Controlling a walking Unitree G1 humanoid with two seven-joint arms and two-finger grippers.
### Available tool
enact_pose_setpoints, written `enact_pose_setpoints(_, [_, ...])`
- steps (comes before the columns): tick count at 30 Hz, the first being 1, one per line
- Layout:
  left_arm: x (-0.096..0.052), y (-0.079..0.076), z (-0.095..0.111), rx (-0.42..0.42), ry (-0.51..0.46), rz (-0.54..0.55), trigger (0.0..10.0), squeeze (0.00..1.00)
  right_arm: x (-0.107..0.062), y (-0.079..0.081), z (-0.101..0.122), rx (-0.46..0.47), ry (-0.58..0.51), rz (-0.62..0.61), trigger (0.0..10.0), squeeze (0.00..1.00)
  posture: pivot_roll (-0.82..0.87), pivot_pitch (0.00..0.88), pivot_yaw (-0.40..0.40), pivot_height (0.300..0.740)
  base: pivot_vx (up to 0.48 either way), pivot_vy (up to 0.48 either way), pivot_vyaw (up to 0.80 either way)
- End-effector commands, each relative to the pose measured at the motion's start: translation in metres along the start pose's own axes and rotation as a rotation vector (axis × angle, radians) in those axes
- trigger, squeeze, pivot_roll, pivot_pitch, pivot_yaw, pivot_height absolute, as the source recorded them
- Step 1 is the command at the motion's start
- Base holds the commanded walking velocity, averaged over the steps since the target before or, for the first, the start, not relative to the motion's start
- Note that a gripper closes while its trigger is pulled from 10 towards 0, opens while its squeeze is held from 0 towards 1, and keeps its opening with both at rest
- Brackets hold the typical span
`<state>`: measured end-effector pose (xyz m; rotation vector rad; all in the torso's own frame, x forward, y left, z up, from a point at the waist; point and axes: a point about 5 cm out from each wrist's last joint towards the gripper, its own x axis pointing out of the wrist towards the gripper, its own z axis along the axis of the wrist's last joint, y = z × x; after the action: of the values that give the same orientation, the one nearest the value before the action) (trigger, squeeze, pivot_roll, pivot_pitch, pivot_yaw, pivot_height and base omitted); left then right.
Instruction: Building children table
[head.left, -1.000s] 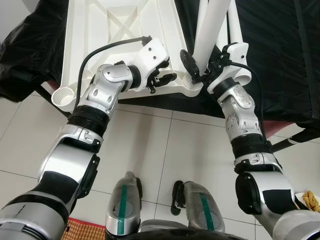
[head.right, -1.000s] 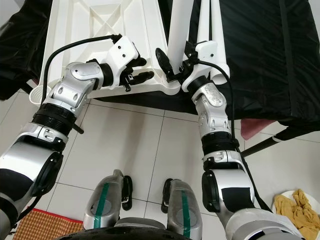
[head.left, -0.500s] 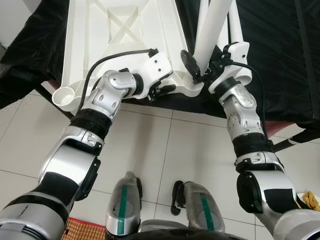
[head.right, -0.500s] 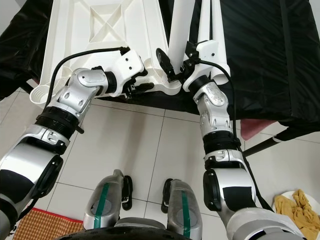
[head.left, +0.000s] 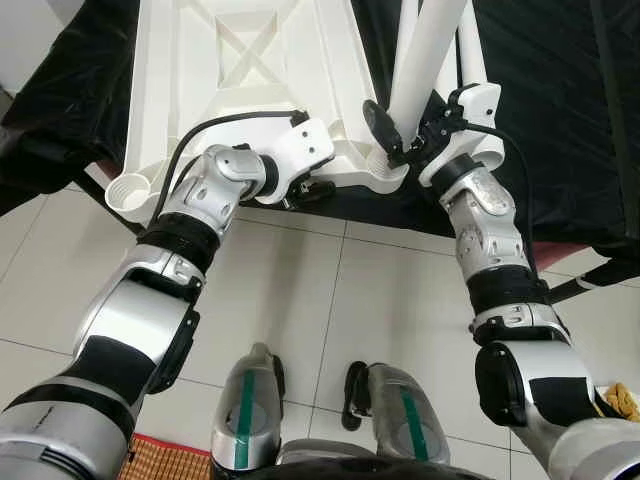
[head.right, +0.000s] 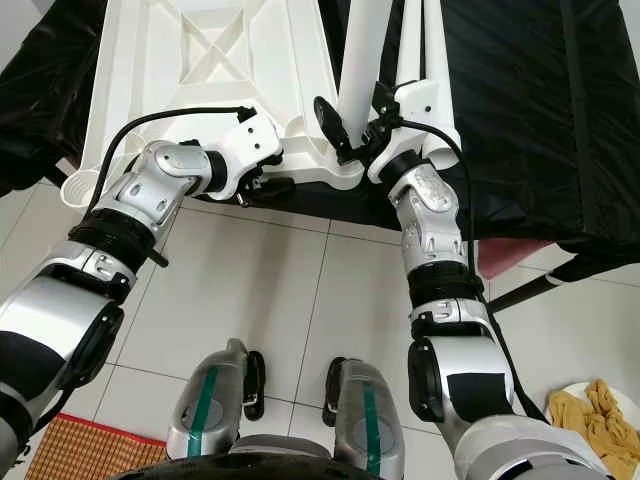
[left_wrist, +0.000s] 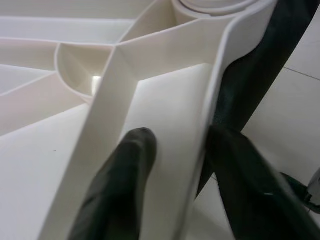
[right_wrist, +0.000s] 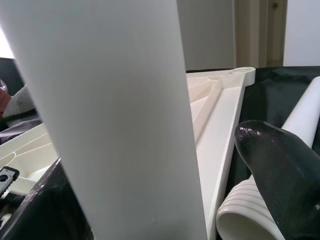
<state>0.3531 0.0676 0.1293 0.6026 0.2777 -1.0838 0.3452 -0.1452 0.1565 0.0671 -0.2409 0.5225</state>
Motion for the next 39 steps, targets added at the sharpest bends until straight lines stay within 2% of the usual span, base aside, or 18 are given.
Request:
enact_pose_setpoints(1, [-0.004, 0.011, -0.003, -0.006, 0.01, 0.134, 0.0, 0.0, 0.0, -0.002, 0.003, 0.005, -0.014, -0.004, 10.0, 0.0, -0.04, 0.0, 0.024, 0.74, 0.0, 0.0, 0.0])
enact_pose_setpoints(10, [-0.002, 0.006, -0.003, 0.017, 0.003, 0.087, 0.0, 0.0, -0.002, -0.002, 0.001, 0.008, -0.002, 0.002, 10.0, 0.0, -0.05, 0.0, 0.021, 0.74, 0.0, 0.0, 0.0])
enact_pose_setpoints(11, [-0.001, 0.004, -0.003, 0.021, 0.004, 0.072, 1.9, 0.0, -0.002, -0.002, 0.001, 0.01, -0.001, 0.002, 10.0, 0.0, -0.05, 0.0, 0.019, 0.74, 0.0, 0.0, 0.0])
enact_pose_setpoints(12, [-0.001, 0.004, -0.003, 0.023, 0.004, 0.064, 1.9, 0.0, -0.002, -0.002, 0.001, 0.012, -0.001, 0.002, 10.0, 0.0, -0.05, 0.0, 0.019, 0.74, 0.0, 0.0, 0.0])
enact_pose_setpoints(13, [0.0, 0.003, -0.003, 0.026, 0.003, 0.054, 10.0, 0.0, -0.002, -0.002, 0.001, 0.011, 0.0, 0.006, 10.0, 0.0, -0.05, 0.0, 0.017, 0.74, 0.0, 0.0, 0.0])
enact_pose_setpoints(27, [0.002, -0.002, 0.0, 0.036, -0.028, 0.026, 10.0, 0.0, 0.002, -0.005, 0.004, -0.001, 0.01, 0.023, 10.0, 0.0, -0.04, 0.0, 0.01, 0.74, 0.0, 0.0, 0.0])
enact_pose_setpoints(28, [0.002, -0.002, 0.001, 0.03, -0.038, 0.018, 0.0, 0.0, 0.002, -0.005, 0.004, -0.002, 0.01, 0.023, 10.0, 0.0, -0.04, 0.0, 0.01, 0.74, 0.0, 0.0, 0.0])
enact_pose_setpoints(29, [0.002, -0.003, 0.001, 0.031, -0.038, 0.015, 4.5, 0.0, 0.003, -0.005, 0.004, -0.004, 0.01, 0.024, 10.0, 0.0, -0.04, 0.0, 0.01, 0.74, 0.0, 0.0, 0.0])
enact_pose_setpoints(32, [0.002, -0.003, 0.001, 0.034, -0.038, 0.014, 4.5, 0.0, 0.003, -0.005, 0.004, -0.005, 0.01, 0.024, 10.0, 0.0, -0.04, 0.0, 0.01, 0.74, 0.0, 0.0, 0.0])
enact_pose_setpoints(33, [0.002, -0.004, 0.001, 0.042, -0.036, 0.009, 10.0, 0.0, 0.003, -0.005, 0.004, -0.006, 0.011, 0.025, 10.0, 0.0, -0.04, 0.0, 0.012, 0.74, 0.0, 0.0, 0.0])
enact_pose_setpoints(39, [0.001, -0.005, 0.003, 0.058, -0.043, -0.01, 10.0, 0.0, 0.006, -0.008, 0.005, -0.021, 0.018, 0.031, 10.0, 0.0, -0.04, 0.0, 0.018, 0.74, 0.0, 0.0, 0.0])
